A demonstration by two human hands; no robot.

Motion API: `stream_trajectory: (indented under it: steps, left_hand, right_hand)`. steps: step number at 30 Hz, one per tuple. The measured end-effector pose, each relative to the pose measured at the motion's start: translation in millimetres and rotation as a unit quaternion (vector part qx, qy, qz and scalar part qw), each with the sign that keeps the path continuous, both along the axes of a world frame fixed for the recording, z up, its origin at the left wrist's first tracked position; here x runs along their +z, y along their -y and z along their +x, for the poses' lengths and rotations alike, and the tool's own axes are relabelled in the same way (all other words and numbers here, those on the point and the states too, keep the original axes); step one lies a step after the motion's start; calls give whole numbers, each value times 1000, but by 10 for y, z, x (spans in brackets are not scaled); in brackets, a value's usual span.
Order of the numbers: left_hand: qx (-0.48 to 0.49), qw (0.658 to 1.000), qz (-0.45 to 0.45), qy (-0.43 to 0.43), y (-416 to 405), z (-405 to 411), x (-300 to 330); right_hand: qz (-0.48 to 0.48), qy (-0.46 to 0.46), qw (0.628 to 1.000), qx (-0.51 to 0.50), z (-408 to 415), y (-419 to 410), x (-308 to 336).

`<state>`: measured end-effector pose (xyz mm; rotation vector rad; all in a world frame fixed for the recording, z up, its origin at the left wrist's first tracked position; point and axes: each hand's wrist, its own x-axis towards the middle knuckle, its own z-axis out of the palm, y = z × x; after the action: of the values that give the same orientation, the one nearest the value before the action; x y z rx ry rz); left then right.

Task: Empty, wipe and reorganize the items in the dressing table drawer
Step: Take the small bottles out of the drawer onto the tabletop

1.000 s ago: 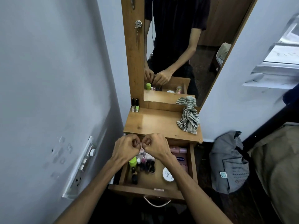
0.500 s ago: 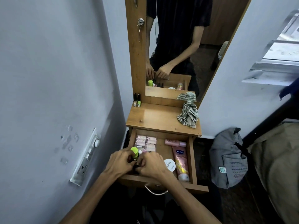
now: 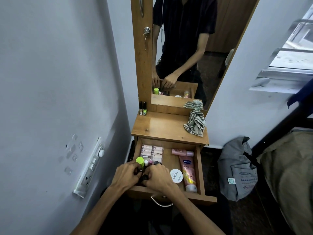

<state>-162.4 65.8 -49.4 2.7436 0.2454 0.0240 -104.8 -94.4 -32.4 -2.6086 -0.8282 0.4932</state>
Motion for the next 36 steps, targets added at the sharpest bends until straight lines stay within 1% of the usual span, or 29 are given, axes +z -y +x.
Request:
stream_trajectory:
  steps: [4, 7, 11, 15, 21, 25, 30, 36]
  left_hand:
    - [1, 999, -33, 32, 9, -55, 52]
    - [7, 994, -83, 68, -14, -84, 175]
    - [-11, 981, -152, 117, -93, -9, 462]
    - [-23, 968, -199, 151, -201, 257, 771]
    - [-51, 969, -152, 187, -337, 858, 1199]
    - [-78, 977, -100, 173, -452, 1306, 1347]
    - [-89, 982, -33, 165, -590, 1861, 1388]
    - [-77, 983, 21, 164, -715, 2256, 1245]
  right_hand:
    - [40, -6, 999, -23, 64, 143, 138]
    - [69, -18, 997, -34, 143, 235, 260]
    - [136, -47, 989, -25, 313, 312, 496]
    - [184, -7, 982, -42, 546, 310, 780]
    - [203, 58, 974, -79, 1032, 164, 1146]
    - [185, 85, 973, -113, 1313, 7, 1265]
    - [165, 99, 968, -162, 1691, -258, 1197]
    - [161, 113, 968, -159, 2033, -509, 1054]
